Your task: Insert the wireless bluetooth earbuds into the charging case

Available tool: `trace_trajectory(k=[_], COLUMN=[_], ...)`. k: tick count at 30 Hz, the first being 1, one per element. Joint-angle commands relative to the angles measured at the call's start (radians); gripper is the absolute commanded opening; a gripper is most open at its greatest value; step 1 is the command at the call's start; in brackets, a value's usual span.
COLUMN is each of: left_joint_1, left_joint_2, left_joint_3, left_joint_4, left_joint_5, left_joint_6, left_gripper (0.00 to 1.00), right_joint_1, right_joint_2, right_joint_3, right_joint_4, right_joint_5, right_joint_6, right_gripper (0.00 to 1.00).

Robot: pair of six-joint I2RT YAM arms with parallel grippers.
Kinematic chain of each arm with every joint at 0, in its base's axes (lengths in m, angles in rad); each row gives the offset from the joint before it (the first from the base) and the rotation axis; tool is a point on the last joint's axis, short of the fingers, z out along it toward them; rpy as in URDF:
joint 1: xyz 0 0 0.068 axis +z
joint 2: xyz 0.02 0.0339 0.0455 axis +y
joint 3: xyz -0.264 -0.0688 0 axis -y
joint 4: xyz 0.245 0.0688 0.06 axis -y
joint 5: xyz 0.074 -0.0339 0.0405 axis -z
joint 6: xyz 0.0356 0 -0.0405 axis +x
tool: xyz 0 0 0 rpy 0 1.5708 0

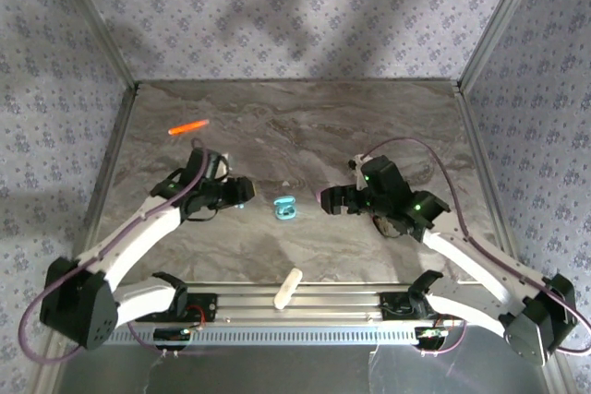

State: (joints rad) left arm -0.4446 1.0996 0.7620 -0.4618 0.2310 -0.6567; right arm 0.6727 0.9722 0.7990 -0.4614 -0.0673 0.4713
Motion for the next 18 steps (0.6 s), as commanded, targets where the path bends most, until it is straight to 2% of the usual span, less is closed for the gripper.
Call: trace_trajectory(k=[1,8,18], left_joint_1=[0.039,0.100,0.219], left_joint_2=[-0.088,-0.204,-0.189], left_joint_3=[-0.018,-0.049,-0.135], left_joint_4=[-0.084,-0.116,-0.041], left_joint_5=[0.003,0.035,0.136], left_joint_6=[-0.032,-0.086,-0.117], left_gripper=[0.65,1.00,1.00], right_joint_1=[0.007,0.011,0.014], right_joint_2=[-0.044,-0.069,0.029], right_joint_3=[0.037,0.056,0.089], right_joint_4=[-0.030,0.003,0.024], right_joint_5=[0.003,-0.040,-0.088], right_joint_6=[-0.004,-0.005,-0.016], right_gripper=[1.00,1.00,0.99])
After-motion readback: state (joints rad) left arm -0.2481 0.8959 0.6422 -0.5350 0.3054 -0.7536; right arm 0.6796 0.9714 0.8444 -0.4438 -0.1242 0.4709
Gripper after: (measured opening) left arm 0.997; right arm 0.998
